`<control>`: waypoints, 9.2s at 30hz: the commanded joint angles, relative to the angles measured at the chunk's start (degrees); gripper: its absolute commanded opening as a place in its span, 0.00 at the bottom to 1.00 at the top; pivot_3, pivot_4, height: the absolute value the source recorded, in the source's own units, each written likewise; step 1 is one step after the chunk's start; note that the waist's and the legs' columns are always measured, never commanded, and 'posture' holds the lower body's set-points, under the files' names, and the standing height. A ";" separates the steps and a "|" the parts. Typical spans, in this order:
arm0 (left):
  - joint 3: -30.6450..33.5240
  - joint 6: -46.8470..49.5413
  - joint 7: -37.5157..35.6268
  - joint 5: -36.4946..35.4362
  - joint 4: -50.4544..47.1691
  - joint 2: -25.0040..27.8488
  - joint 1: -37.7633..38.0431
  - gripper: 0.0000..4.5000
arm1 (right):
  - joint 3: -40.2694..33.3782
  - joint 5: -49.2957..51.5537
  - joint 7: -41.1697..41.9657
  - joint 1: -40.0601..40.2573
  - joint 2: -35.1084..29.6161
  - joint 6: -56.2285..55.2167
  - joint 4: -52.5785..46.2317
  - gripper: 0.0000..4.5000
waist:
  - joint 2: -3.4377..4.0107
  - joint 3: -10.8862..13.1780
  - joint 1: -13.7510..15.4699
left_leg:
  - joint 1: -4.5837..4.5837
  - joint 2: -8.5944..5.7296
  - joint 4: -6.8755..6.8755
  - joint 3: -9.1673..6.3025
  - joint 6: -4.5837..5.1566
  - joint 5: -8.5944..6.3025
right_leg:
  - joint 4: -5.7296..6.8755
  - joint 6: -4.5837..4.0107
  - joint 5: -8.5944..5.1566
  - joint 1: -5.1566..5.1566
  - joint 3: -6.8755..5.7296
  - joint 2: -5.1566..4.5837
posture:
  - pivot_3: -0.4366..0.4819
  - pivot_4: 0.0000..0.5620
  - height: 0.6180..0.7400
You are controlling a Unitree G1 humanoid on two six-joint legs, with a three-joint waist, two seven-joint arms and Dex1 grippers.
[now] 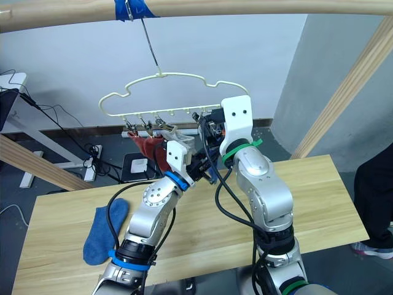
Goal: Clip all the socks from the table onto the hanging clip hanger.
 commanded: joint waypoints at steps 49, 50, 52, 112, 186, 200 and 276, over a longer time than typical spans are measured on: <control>13.95 24.07 -26.48 -31.17 -24.78 32.91 -1.38 0.61 | -1.27 -0.94 1.44 6.79 -13.09 -3.70 -6.64 0.57 | 0.00 0.00 0.65 | 0.01 0.16 0.01 0.05 -0.08 0.06 | 0.01 -0.02 0.03 -0.03 0.05 0.23 | 0.20 0.44 1.00; 13.72 24.20 -26.46 -31.10 -24.79 32.74 -1.62 0.61 | -1.24 -1.11 1.12 6.50 -12.60 -3.74 -6.17 0.57 | 0.01 0.00 0.64 | 0.02 0.16 0.02 0.04 -0.08 0.06 | 0.01 -0.02 0.03 -0.03 0.05 0.23 | 0.20 0.44 1.00; 13.44 24.32 -26.41 -31.01 -24.83 32.59 -1.90 0.61 | -1.12 -1.32 0.91 6.13 -12.02 -3.74 -5.54 0.57 | 0.01 0.00 0.64 | 0.02 0.16 0.02 0.04 -0.08 0.06 | 0.02 -0.02 0.03 -0.03 0.05 0.23 | 0.20 0.44 1.00; 11.65 23.09 -28.08 -28.86 -21.82 31.45 -4.59 0.61 | -6.37 -1.83 -7.84 1.83 4.79 -5.37 1.41 0.57 | 0.03 -0.06 0.51 | 0.02 0.16 0.06 0.04 -0.12 0.08 | 0.16 -0.06 0.05 -0.06 0.04 0.19 | 0.20 0.41 1.00; 10.72 20.26 -28.67 -25.63 -21.01 30.05 -2.23 0.61 | -6.37 3.88 -11.91 1.63 4.28 -6.65 0.26 0.66 | 0.01 -0.08 0.46 | 0.14 0.14 0.15 0.02 -0.30 0.23 | 0.63 -0.06 0.05 -0.11 0.04 0.21 | 0.19 0.41 1.00; 10.64 19.96 -28.80 -24.95 -20.69 30.00 -2.47 0.61 | -6.73 4.42 -12.22 1.27 5.31 -7.03 1.58 0.66 | 0.01 -0.08 0.46 | 0.14 0.14 0.15 0.02 -0.30 0.23 | 0.63 -0.06 0.05 -0.11 0.04 0.21 | 0.20 0.40 1.00; 27.23 22.57 11.07 -5.15 1.40 18.20 27.39 0.99 | -5.16 3.86 -9.25 -0.51 3.43 -7.52 2.47 0.00 | -0.34 -0.48 0.48 | 0.31 0.20 0.10 0.01 -0.29 0.25 | 0.77 -0.12 0.08 -0.08 0.06 0.20 | 0.20 0.43 1.00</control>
